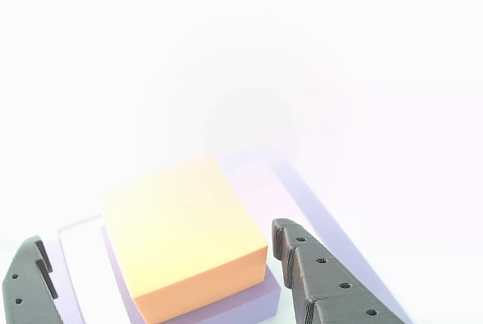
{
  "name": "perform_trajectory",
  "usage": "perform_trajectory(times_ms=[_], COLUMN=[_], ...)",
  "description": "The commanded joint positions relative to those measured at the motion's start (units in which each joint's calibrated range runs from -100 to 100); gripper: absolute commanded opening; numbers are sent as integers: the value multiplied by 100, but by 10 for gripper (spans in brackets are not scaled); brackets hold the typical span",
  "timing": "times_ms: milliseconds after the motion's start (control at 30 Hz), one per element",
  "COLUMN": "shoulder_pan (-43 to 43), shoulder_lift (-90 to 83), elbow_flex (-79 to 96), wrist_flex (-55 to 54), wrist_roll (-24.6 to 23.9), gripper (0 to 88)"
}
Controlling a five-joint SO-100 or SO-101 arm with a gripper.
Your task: Tower of hanoi
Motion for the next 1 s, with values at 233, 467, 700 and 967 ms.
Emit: perform_trajectory(times_ms=[233,467,700,967], shoulder_pan=[-51,-99,-109,-176], shoulder_lift=[2,18,43,-103], elbow_flex=[-193,-238,-284,-284], wrist_flex=[-143,-143,-143,-79], wrist_roll=[0,0,0,0], gripper=[236,175,122,103])
